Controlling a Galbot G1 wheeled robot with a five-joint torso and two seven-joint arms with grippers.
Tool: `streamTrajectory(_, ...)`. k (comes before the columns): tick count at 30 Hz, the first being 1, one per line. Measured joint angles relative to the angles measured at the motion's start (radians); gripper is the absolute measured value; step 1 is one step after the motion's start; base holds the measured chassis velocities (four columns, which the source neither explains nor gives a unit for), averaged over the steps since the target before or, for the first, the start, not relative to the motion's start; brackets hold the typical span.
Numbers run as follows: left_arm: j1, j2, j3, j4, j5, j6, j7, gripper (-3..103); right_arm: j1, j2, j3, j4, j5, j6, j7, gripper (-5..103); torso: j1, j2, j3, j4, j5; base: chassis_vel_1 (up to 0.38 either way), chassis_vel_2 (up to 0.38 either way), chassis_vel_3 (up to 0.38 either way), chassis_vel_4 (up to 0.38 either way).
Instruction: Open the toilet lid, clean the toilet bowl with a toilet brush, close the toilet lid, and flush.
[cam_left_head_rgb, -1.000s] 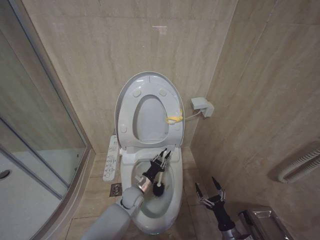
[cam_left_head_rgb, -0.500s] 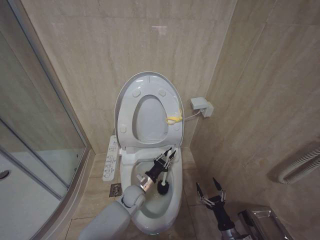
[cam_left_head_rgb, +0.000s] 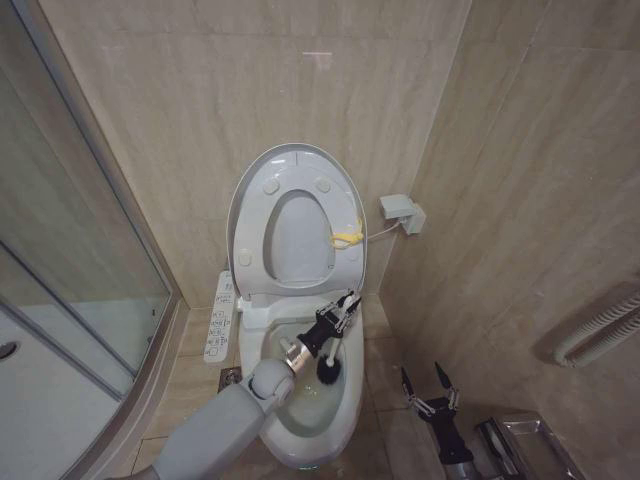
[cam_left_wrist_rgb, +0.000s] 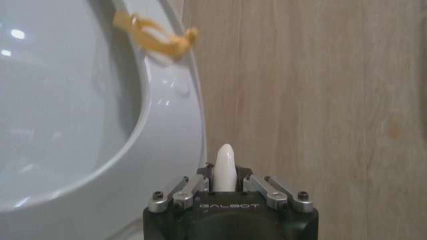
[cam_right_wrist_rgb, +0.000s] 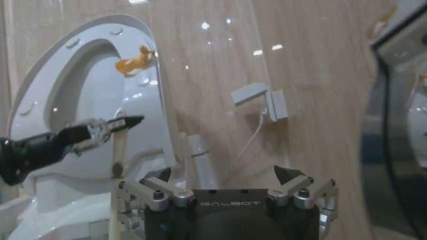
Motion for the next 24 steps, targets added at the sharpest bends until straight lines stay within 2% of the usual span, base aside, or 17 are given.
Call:
streamTrajectory(3, 0.021, 0.015, -0.001, 0.034, 0.002, -0.014, 0.012, 23, -0.002, 0.014, 0.009, -0.002, -0.003, 0.0, -0.001, 100, 0.0, 0.0, 0.0, 0.0014, 0.0001, 0.0, 0.0, 0.0, 0.0)
streamTrajectory(9, -0.008, -0.011, 0.008, 0.038, 0.003, -0.023, 0.012, 23, -0.016, 0.026, 0.016, 0.017, -0.005, 0.0, -0.006, 100, 0.0, 0.0, 0.0, 0.0004, 0.0, 0.0, 0.0, 0.0, 0.0)
streamTrajectory(12, -0.054, -0.059, 0.01, 0.067, 0.018, -0.035, 0.023, 23, -0.026, 0.031, 0.021, 0.031, -0.005, 0.001, -0.009, 100, 0.0, 0.0, 0.0, -0.0003, 0.0001, 0.0, 0.0, 0.0, 0.0)
streamTrajectory(20, -0.058, -0.092, 0.01, 0.231, 0.069, -0.075, 0.053, 23, -0.034, 0.034, 0.023, 0.038, -0.003, 0.004, -0.018, 100, 0.0, 0.0, 0.0, 0.001, 0.0001, 0.0, 0.0, 0.0, 0.0)
streamTrajectory(24, -0.06, -0.089, 0.012, 0.219, 0.069, -0.074, 0.051, 23, -0.033, 0.03, 0.025, 0.033, -0.002, 0.006, -0.02, 100, 0.0, 0.0, 0.0, 0.001, 0.0001, 0.0, 0.0, 0.0, 0.0)
